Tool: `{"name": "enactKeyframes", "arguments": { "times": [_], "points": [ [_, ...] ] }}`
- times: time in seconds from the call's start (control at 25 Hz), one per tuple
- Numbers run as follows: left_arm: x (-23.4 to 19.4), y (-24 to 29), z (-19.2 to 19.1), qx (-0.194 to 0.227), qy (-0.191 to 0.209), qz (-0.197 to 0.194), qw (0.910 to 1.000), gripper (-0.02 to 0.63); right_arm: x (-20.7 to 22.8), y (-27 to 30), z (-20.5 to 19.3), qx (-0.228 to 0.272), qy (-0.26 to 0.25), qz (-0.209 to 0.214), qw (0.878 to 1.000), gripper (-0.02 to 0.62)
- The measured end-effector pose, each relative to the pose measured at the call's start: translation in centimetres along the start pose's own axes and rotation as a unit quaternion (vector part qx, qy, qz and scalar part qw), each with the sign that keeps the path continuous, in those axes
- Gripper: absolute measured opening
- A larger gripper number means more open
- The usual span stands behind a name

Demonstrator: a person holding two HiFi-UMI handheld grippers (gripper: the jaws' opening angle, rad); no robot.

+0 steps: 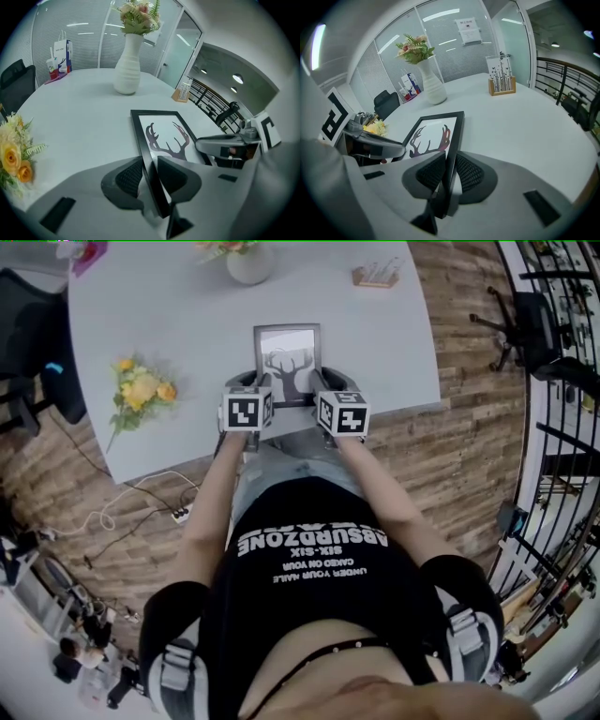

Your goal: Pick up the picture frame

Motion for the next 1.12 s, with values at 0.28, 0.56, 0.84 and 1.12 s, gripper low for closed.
{"name": "enactKeyframes", "arguments": {
  "times": [0.28, 0.56, 0.84, 1.12],
  "points": [
    [-0.2, -1.5, 0.3, 0.012, -0.006, -0.002, 0.9999, 0.109, -1.1, -1.2, 1.0, 0.017, -0.006, -0.007, 1.0, 0.084],
    [-0.6, -3.4, 1.1, 0.033, -0.005, -0.007, 0.9994, 0.109, -2.7, -2.7, 2.3, 0.042, -0.009, -0.011, 0.999, 0.084],
    [-0.6, -6.3, 2.2, 0.054, 0.004, -0.02, 0.9983, 0.107, -4.4, -4.8, 3.5, 0.068, -0.01, -0.022, 0.997, 0.084],
    [0.2, -9.9, 4.0, 0.098, 0.029, -0.035, 0.9942, 0.107, -5.7, -7.7, 5.1, 0.097, -0.004, -0.031, 0.995, 0.083]
  ]
}}
Point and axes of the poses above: the fingertips, and each gripper's own axes: y forward along the fingers, x to its right, z out of its top, the point moved 1 cm from there along -y, backward along the fingers, and after that the axes turned 11 degrees about z, right-handed, at the moved point
